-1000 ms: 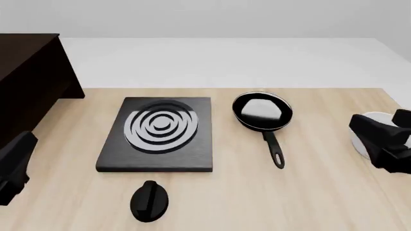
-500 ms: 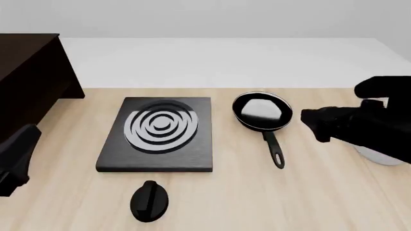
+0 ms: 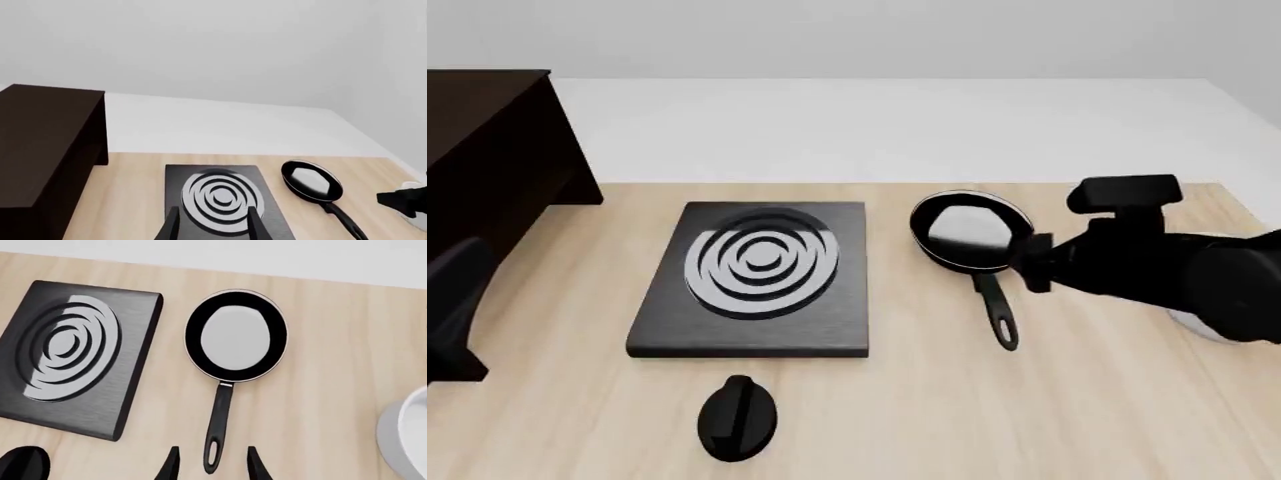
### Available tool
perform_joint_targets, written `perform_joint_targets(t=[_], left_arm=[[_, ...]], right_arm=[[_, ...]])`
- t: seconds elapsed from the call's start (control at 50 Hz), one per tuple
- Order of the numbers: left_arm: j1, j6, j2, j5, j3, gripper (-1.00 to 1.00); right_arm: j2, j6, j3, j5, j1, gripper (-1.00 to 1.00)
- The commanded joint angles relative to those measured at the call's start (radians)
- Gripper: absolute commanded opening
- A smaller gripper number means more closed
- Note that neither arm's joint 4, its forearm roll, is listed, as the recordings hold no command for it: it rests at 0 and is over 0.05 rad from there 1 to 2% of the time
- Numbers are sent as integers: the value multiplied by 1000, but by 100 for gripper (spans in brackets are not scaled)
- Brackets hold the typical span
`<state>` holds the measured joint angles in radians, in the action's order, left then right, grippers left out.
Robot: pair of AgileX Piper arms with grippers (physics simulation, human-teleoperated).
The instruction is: Put the frying pan on the cabinet shelf.
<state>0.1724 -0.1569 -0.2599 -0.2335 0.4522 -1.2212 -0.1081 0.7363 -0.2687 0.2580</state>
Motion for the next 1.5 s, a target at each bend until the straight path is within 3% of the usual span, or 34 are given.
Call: perform_joint_targets(t=[0.02,0.12,0.38,0.8,1.06,1.08,1.1,1.14,1.5], left_arm=[[2,-1,4,-12,11,100],[9,36,3,-12,12,100],[5,51,28,-12,8,100],[12,44,36,-22,6,100],[15,32,41,-32,13,100],[14,30,41,-32,12,100],[15,30,42,-31,12,100],[17,28,43,-31,9,100],[17,23,45,-22,-3,100]], right_arm=[[-105,58,8,62,-34,100],[-134,56,5,92,-33,100],[-245,73,-28,191,-33,100],[-376,45,-47,274,6,100],[-414,8,-55,320,8,100],[-424,-37,-52,322,31,100],[-428,-46,-51,321,33,100],[-450,-9,-34,311,19,100],[-505,10,-37,325,-3,100]])
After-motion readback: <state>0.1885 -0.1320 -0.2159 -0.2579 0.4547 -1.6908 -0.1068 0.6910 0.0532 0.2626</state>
